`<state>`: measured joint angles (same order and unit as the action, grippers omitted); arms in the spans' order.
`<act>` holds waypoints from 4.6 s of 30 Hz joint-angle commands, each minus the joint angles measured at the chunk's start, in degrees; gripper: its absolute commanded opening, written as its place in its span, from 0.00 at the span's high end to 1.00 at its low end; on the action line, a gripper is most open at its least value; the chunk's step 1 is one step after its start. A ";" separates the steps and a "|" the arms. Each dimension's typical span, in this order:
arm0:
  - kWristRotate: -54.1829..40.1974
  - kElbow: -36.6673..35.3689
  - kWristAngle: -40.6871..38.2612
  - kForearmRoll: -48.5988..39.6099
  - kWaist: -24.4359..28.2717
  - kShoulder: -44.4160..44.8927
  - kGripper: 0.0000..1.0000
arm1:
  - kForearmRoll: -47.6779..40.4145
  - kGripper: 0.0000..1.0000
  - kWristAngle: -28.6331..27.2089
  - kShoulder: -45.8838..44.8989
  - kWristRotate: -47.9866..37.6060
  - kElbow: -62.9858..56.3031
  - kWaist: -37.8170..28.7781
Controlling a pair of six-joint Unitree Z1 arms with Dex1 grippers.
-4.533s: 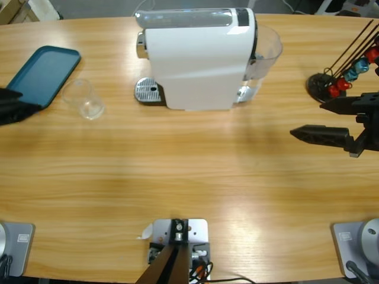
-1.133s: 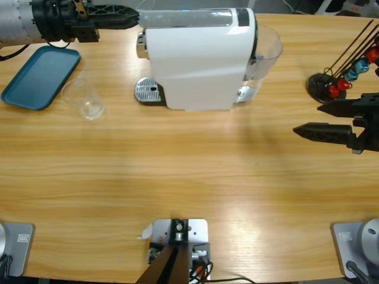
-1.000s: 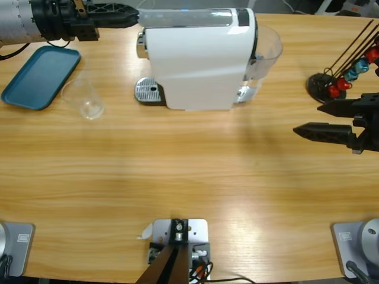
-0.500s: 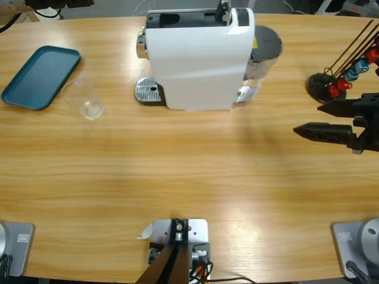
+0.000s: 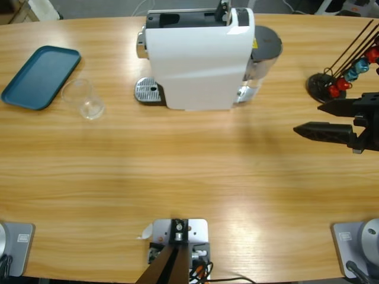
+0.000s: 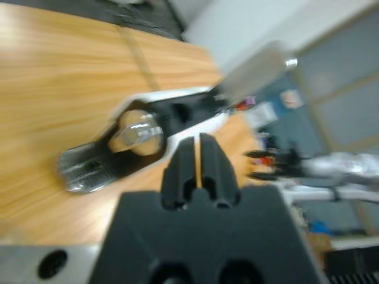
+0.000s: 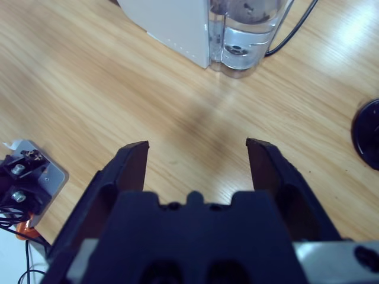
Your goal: Pour coffee
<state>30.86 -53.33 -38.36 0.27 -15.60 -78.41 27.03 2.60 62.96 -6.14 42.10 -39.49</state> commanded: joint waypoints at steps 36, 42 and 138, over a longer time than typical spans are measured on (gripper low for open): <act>-29.80 2.27 38.36 -34.54 -12.70 20.22 0.17 | 2.76 0.37 -16.66 1.08 -8.19 7.98 25.41; -30.24 2.27 38.36 -34.28 -12.70 19.54 0.17 | 2.32 0.37 -16.48 0.37 -7.41 7.03 26.31; -30.86 2.71 38.71 -34.35 -12.79 20.66 0.17 | -4.09 0.85 -16.99 14.23 -5.08 10.53 31.49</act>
<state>0.84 -52.55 -0.50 -33.18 -27.69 -58.85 23.25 -13.40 74.76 -11.60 53.33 -8.81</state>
